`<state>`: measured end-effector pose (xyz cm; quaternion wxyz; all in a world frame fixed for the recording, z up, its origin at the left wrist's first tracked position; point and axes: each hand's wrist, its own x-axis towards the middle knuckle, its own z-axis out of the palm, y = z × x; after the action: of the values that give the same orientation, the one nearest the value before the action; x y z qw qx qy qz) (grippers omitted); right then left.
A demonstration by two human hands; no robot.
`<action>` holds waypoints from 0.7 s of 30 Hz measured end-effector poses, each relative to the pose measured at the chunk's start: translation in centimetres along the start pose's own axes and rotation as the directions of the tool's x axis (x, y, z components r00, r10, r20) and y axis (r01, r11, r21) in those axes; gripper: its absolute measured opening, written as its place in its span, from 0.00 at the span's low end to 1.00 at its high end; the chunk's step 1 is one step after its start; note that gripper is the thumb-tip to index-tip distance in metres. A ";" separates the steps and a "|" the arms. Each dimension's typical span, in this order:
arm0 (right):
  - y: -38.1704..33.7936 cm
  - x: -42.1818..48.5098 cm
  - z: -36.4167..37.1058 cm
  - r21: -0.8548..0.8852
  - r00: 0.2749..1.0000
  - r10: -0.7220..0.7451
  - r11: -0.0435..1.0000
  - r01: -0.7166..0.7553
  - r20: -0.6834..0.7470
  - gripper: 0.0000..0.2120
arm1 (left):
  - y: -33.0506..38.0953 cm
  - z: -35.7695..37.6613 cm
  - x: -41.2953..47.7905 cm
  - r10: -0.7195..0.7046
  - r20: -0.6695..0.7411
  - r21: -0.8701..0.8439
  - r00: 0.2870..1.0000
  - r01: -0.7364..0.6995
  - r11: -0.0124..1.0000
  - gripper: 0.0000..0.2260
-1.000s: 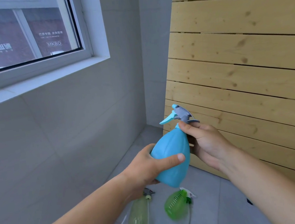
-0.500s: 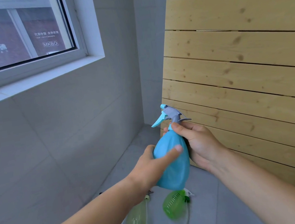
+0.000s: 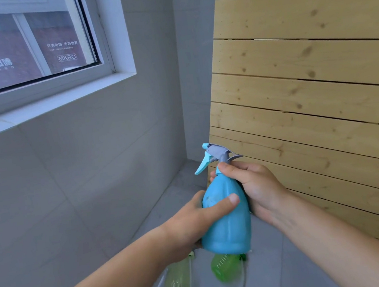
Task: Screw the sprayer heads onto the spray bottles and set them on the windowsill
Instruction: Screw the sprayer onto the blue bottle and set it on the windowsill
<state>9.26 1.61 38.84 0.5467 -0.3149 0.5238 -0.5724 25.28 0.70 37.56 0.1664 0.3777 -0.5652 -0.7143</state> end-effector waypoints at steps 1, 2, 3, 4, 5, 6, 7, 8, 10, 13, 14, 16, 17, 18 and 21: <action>-0.1 -0.1 0.0 0.003 1.000 -0.002 1.000 0.002 0.004 0.09 | -0.2 -0.4 0.1 -0.034 0.044 -0.072 0.998 0.037 0.997 0.31; -0.2 -0.1 -0.1 0.011 1.000 -0.006 1.000 0.005 0.009 0.09 | -0.3 -1.0 0.2 -0.059 0.090 -0.150 0.994 0.072 0.986 0.32; -0.3 -0.1 -0.2 0.029 1.000 -0.009 1.000 0.008 0.013 0.09 | -0.3 -1.4 0.2 -0.071 0.128 -0.206 0.989 0.097 0.974 0.32; -0.4 -0.1 -0.3 0.052 1.000 -0.011 0.999 0.010 0.019 0.09 | -0.2 -1.7 0.1 -0.065 0.141 -0.211 0.988 0.094 0.973 0.31; -0.4 0.0 -0.4 0.069 1.000 -0.012 0.998 0.011 0.022 0.08 | -0.2 -1.8 0.1 -0.049 0.117 -0.163 0.992 0.068 0.984 0.31; -0.4 0.0 -0.3 0.066 1.000 -0.013 0.998 0.012 0.018 0.08 | -0.2 -1.7 0.2 -0.023 0.061 -0.063 0.998 0.027 0.998 0.30; -0.3 0.0 -0.3 0.043 1.000 -0.015 0.999 0.015 0.005 0.08 | -0.1 -1.4 0.2 0.007 -0.002 0.042 1.000 -0.007 0.999 0.30; -0.2 0.0 -0.3 0.013 1.000 -0.017 1.000 0.017 -0.008 0.08 | -0.2 -1.2 0.3 0.029 -0.050 0.104 0.998 -0.023 0.994 0.31; 0.0 -0.1 -0.1 -0.005 1.000 -0.012 1.000 0.012 -0.013 0.09 | -0.4 -0.9 0.3 0.027 -0.031 0.106 0.999 -0.023 0.994 0.32; -0.5 -0.1 -0.2 0.082 0.998 -0.017 0.997 0.012 0.057 0.09 | -0.8 -1.8 0.6 -0.030 0.065 -0.142 0.997 0.039 0.989 0.34; -0.7 -0.2 -0.3 0.108 0.997 -0.024 0.994 0.016 0.077 0.09 | -0.8 -2.3 0.6 -0.023 0.092 -0.193 0.996 0.041 0.980 0.34; -0.7 -0.3 -0.4 0.115 0.996 -0.032 0.993 0.023 0.077 0.08 | -0.7 -2.4 0.6 -0.008 0.097 -0.162 0.995 0.024 0.987 0.34; -0.6 -0.3 -0.3 0.094 0.998 -0.033 0.995 0.027 0.059 0.08 | -0.6 -2.0 0.5 0.001 0.064 -0.083 0.998 0.004 0.997 0.34; -0.4 -0.4 -0.2 0.063 0.999 -0.035 0.998 0.032 0.038 0.08 | -0.4 -1.5 0.3 0.018 0.010 0.018 1.000 -0.018 1.000 0.32; 0.1 -0.7 0.4 -0.009 0.998 -0.054 0.998 0.054 0.012 0.06 | -0.4 -0.3 0.5 0.078 -0.064 0.155 0.995 -0.068 0.986 0.27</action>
<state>9.76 2.21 39.02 0.5326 -0.3350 0.5146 -0.5825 25.23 0.30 37.01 0.1825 0.3929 -0.6257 -0.6487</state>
